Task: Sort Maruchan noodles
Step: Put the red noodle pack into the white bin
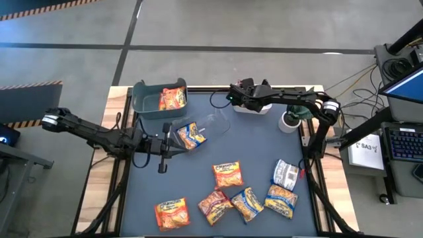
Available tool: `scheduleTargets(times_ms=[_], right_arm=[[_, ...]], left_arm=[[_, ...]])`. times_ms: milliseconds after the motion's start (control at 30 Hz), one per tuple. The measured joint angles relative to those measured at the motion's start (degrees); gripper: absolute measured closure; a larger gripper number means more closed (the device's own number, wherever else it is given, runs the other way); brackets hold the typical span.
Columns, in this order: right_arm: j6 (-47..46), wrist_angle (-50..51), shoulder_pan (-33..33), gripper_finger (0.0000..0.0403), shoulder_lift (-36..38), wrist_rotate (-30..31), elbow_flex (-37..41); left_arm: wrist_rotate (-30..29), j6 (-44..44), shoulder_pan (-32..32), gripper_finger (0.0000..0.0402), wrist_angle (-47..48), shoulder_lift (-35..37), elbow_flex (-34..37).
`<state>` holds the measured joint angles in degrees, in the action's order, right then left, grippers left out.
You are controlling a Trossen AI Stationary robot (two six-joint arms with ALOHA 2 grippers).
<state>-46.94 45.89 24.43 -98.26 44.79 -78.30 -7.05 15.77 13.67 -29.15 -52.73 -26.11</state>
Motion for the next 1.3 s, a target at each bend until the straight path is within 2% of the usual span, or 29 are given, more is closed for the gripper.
scheduleTargets(times_ms=[267, 467, 600, 800, 1300], right_arm=[[2.92, 0.46, 0.00, 0.0272, 0.94, -0.72, -0.14], [5.57, 1.53, 0.50, 0.0259, 4.85, -7.89, -2.24], [5.99, 6.00, 3.52, 0.0289, 6.98, -11.55, -3.39], [8.45, 8.16, 9.15, 0.0381, 6.12, -17.31, -1.97], [8.44, 7.31, 8.83, 0.0394, -0.27, -20.31, -0.74]], left_arm=[[0.00, 0.00, 0.00, 0.0401, 0.00, 0.00, 0.00], [0.00, 0.00, -0.01, 0.0402, 0.02, 0.00, 0.00], [0.00, 0.00, -0.02, 0.0402, 0.00, 0.00, 0.00], [0.00, 0.11, 0.00, 0.0402, 0.03, 0.00, 0.00], [0.00, 1.07, -0.02, 0.0402, 0.04, 0.00, 0.00]])
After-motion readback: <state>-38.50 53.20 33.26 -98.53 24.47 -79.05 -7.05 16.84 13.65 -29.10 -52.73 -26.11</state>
